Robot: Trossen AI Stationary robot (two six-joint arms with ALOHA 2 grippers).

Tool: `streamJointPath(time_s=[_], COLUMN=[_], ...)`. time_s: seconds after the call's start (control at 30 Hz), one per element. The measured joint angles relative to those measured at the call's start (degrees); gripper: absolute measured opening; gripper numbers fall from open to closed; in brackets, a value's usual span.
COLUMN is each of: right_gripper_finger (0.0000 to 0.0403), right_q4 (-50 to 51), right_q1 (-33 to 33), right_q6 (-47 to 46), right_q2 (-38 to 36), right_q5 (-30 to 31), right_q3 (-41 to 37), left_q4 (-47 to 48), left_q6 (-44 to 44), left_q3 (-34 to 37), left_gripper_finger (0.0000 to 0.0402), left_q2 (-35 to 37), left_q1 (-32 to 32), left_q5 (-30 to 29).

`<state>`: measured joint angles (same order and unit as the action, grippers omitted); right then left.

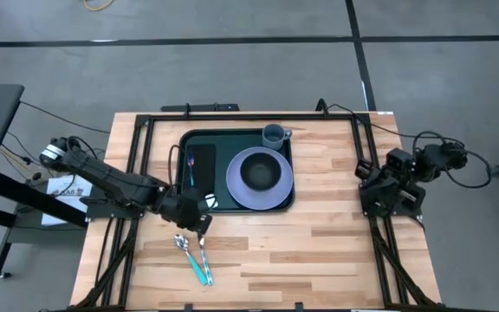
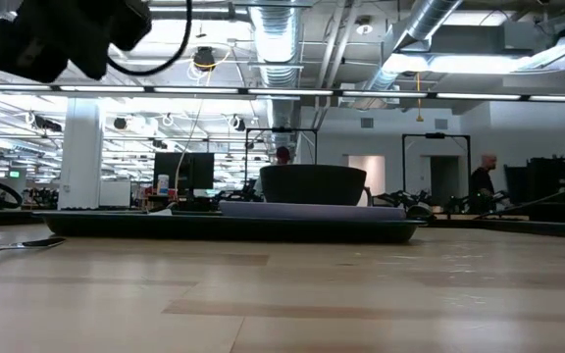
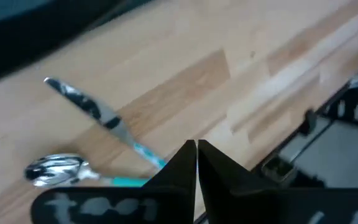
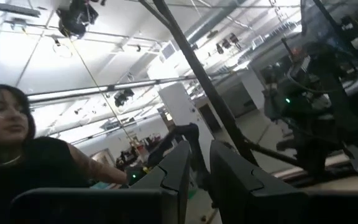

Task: Set up tray
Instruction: Put the blue spoon on the black table napkin to the right of the purple fork

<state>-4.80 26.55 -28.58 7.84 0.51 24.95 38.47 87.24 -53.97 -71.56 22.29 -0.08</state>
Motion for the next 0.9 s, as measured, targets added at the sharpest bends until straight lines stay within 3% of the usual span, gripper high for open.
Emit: streamJointPath(time_s=[0.2, 0.5, 0.9], right_gripper_finger=[0.0056, 0.0056, 0.0056], right_q4=[6.6, 14.9, 19.2], right_q1=[0.0, 0.0, 0.0], right_q6=[-1.6, -1.6, -1.5], right_q2=[0.0, -0.2, -0.1], right_q5=[0.0, -0.4, -0.4], right_q3=[0.0, 0.0, 0.0], left_q4=[0.2, -1.2, 13.5], left_q6=[17.2, 45.2, 44.3], left_q3=[0.1, -1.2, -12.8], left_gripper_finger=[0.0044, 0.0135, 0.012], left_q2=[-3.3, -10.8, -26.3], left_q1=[7.4, 14.8, 12.9], left_q5=[-4.7, -2.4, 1.5])
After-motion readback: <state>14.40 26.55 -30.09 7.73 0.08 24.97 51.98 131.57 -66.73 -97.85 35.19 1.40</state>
